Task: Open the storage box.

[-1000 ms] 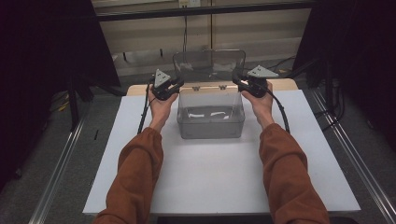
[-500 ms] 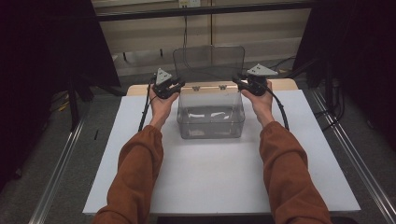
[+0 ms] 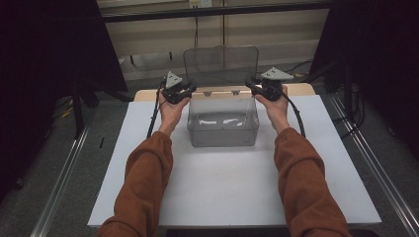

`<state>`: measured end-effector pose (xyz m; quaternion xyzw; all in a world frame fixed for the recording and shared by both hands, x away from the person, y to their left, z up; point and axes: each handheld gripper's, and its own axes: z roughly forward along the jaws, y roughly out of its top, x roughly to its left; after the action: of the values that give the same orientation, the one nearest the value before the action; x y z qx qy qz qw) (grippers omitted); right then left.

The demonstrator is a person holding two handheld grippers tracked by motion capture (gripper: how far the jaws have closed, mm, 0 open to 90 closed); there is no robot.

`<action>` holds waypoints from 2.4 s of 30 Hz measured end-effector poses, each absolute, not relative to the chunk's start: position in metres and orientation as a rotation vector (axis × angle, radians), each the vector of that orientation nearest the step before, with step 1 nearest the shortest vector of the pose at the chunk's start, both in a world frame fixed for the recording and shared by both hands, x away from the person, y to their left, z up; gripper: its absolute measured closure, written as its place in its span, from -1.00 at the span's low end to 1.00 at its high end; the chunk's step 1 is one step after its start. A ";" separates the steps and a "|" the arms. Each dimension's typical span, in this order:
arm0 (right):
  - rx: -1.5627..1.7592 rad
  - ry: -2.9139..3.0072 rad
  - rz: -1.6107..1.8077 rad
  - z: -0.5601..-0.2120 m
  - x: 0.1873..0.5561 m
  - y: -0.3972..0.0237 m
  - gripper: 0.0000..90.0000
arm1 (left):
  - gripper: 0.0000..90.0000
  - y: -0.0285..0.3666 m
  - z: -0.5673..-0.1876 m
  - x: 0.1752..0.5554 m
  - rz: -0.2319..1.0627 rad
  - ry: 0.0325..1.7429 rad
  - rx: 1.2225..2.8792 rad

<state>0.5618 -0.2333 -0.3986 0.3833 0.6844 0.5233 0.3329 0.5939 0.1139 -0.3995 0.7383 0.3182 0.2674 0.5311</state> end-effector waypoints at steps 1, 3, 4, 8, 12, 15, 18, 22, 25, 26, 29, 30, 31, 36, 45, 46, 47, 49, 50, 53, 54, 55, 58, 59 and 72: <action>0.998 1.791 1.362 -0.399 0.562 -0.233 0.46 | 0.57 0.113 -0.399 0.593 0.645 0.760 1.761; 0.991 1.806 1.331 -0.400 0.562 -0.232 0.43 | 0.58 0.113 -0.399 0.593 0.644 0.760 1.763; 0.991 1.814 1.327 -0.401 0.562 -0.233 0.44 | 0.58 0.113 -0.399 0.594 0.643 0.761 1.762; 1.011 1.821 1.346 -0.404 0.562 -0.234 0.43 | 0.58 0.114 -0.401 0.595 0.628 0.771 1.748; 1.026 1.823 1.348 -0.405 0.563 -0.234 0.44 | 0.60 0.115 -0.401 0.596 0.606 0.779 1.748; 1.053 1.833 1.347 -0.408 0.564 -0.234 0.42 | 0.61 0.115 -0.402 0.596 0.607 0.789 1.751; 1.068 1.824 1.360 -0.409 0.566 -0.234 0.44 | 0.62 0.115 -0.402 0.597 0.587 0.810 1.748; 1.086 1.829 1.358 -0.408 0.566 -0.234 0.48 | 0.62 0.114 -0.401 0.597 0.551 0.861 1.737; 1.096 1.834 1.368 -0.407 0.567 -0.235 0.49 | 0.62 0.114 -0.400 0.599 0.537 0.874 1.739; 1.102 1.835 1.369 -0.407 0.568 -0.235 0.48 | 0.62 0.115 -0.400 0.599 0.529 0.878 1.741; 1.123 1.844 1.359 -0.405 0.569 -0.234 0.47 | 0.58 0.114 -0.399 0.600 0.533 0.872 1.764; 1.123 1.844 1.359 -0.405 0.569 -0.234 0.47 | 0.58 0.113 -0.399 0.600 0.548 0.866 1.778; 1.128 1.845 1.359 -0.405 0.569 -0.234 0.46 | 0.55 0.110 -0.398 0.599 0.545 0.881 1.779; 1.150 1.844 1.365 -0.405 0.571 -0.234 0.44 | 0.52 0.111 -0.398 0.601 0.511 0.911 1.766; 1.189 1.846 1.374 -0.404 0.573 -0.234 0.43 | 0.59 0.112 -0.393 0.604 0.453 0.963 1.790; 1.198 1.844 1.381 -0.404 0.574 -0.234 0.43 | 0.58 0.111 -0.392 0.604 0.456 0.974 1.792; 1.202 1.845 1.384 -0.404 0.574 -0.234 0.43 | 0.58 0.110 -0.391 0.604 0.456 0.980 1.794; 1.216 1.844 1.387 -0.404 0.574 -0.234 0.43 | 0.58 0.109 -0.390 0.604 0.460 0.990 1.801; 1.217 1.846 1.389 -0.404 0.575 -0.234 0.43 | 0.58 0.109 -0.389 0.604 0.461 0.997 1.806; 1.232 1.854 1.372 -0.402 0.575 -0.233 0.41 | 0.58 0.109 -0.389 0.604 0.454 1.007 1.808; 1.234 1.853 1.369 -0.402 0.576 -0.232 0.41 | 0.58 0.109 -0.389 0.604 0.448 1.016 1.807; 1.240 1.853 1.361 -0.401 0.576 -0.231 0.40 | 0.59 0.110 -0.389 0.605 0.442 1.017 1.803; 1.258 1.850 1.365 -0.401 0.577 -0.231 0.40 | 0.59 0.109 -0.389 0.605 0.443 1.028 1.802; 1.262 1.850 1.369 -0.401 0.577 -0.231 0.40 | 0.58 0.108 -0.389 0.605 0.452 1.032 1.801; 1.372 1.843 1.386 -0.399 0.582 -0.230 0.37 | 0.50 0.107 -0.389 0.608 0.414 1.068 1.805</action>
<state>0.5820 -0.2304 -0.3990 0.4980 0.6689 0.5029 0.2272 0.6080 0.1070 -0.3890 0.7401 0.4380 0.1697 0.4812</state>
